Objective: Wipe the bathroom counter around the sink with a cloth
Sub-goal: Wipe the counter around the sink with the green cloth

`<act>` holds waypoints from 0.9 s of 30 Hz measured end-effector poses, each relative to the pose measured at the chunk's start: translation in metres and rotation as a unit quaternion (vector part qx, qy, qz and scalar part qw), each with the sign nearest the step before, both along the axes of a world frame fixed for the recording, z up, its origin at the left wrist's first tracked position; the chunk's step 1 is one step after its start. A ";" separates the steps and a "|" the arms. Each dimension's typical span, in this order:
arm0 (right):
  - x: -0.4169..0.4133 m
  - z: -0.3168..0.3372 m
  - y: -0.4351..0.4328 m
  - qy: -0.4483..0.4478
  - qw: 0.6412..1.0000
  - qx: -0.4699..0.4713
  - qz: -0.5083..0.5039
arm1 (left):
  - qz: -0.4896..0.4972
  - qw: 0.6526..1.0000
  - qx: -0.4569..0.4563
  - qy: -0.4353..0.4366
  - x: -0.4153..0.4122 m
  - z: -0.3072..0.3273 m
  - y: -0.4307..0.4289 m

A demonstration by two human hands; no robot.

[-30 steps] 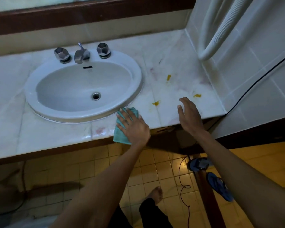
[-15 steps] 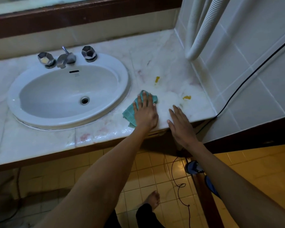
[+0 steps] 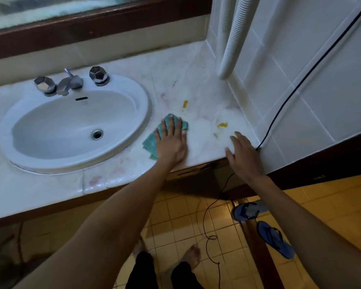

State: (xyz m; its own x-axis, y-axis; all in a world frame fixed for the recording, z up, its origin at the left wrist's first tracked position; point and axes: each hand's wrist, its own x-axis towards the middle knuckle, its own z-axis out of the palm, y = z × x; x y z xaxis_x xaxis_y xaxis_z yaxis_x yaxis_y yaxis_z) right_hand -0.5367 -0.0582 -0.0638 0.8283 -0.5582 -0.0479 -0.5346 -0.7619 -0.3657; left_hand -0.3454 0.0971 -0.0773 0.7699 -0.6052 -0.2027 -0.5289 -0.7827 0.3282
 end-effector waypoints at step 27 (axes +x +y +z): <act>-0.026 -0.015 -0.015 0.050 0.994 0.016 -0.094 | -0.324 0.946 -0.020 -0.013 0.014 -0.002 -0.039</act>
